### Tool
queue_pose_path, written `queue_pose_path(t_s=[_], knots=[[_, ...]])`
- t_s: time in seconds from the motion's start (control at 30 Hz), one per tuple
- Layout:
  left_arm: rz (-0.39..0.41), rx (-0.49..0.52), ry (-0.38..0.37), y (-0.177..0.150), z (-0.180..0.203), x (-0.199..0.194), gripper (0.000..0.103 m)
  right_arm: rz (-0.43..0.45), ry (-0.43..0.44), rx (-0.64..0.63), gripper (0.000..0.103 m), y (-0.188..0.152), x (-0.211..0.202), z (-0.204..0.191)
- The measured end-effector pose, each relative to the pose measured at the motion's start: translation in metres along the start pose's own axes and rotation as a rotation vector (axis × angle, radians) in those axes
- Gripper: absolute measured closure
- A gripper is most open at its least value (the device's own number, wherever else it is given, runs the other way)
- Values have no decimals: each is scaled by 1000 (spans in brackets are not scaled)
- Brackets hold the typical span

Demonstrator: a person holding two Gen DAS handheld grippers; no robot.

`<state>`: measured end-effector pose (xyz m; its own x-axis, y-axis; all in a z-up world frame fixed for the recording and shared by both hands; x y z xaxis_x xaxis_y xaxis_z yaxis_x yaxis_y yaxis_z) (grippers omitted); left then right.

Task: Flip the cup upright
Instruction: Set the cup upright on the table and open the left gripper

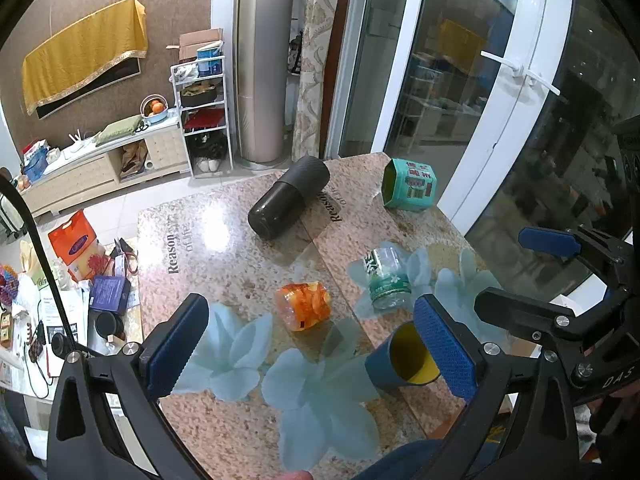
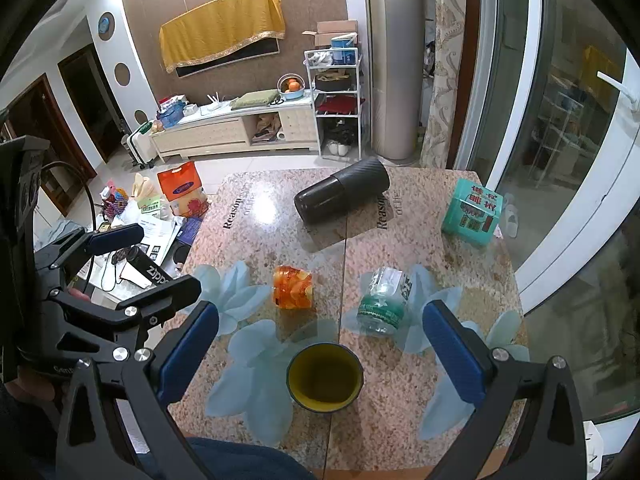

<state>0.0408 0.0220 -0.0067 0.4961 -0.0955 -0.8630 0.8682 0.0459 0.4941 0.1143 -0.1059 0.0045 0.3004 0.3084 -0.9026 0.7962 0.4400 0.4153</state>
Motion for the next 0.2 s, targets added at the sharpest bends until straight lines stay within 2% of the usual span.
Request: queue_pose_path(t_s=[0.2], knots=[[-2, 0, 1, -1, -1, 0, 0, 0, -3, 5, 1, -1, 1, -1]])
Point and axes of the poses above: each gripper's, at about its wrist camera, not at the fingertips, and x roughly the way its jaws point, z to its right, y to its top, the point moved 4 cm from there along x, roughly the way its jaws point, and after that the axes turned 10 degrees about -z, right-handed, at the moved point
